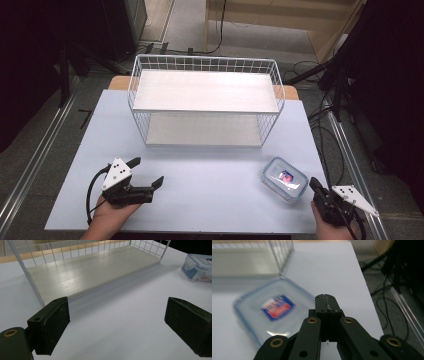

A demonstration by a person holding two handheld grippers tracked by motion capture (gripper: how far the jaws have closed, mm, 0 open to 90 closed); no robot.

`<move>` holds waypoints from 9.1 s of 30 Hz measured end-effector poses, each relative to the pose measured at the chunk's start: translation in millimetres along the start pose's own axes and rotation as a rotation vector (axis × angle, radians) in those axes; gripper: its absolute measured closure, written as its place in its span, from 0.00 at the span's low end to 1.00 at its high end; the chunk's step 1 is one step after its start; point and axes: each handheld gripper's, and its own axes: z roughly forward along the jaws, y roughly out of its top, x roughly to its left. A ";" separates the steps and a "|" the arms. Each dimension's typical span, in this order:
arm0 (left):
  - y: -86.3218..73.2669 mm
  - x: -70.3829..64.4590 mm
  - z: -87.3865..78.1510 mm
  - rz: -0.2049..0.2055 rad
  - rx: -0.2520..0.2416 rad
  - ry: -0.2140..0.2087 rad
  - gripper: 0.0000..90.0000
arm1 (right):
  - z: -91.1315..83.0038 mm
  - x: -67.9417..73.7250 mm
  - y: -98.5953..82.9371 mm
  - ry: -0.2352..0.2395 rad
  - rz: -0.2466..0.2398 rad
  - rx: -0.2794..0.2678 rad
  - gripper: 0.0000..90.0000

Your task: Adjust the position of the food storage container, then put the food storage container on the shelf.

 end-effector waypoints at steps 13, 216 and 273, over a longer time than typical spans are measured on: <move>-3.7 1.0 -5.7 -0.005 0.000 0.006 0.09 | 39.6 -14.1 -5.5 0.016 0.042 0.098 1.00; -12.3 -43.8 39.7 -0.210 0.020 -0.324 0.55 | 45.6 161.9 -1.9 0.811 0.008 0.126 0.58; 113.7 -34.9 5.8 0.012 -0.292 -0.259 0.55 | 9.7 172.3 126.4 0.801 -0.136 -0.276 0.57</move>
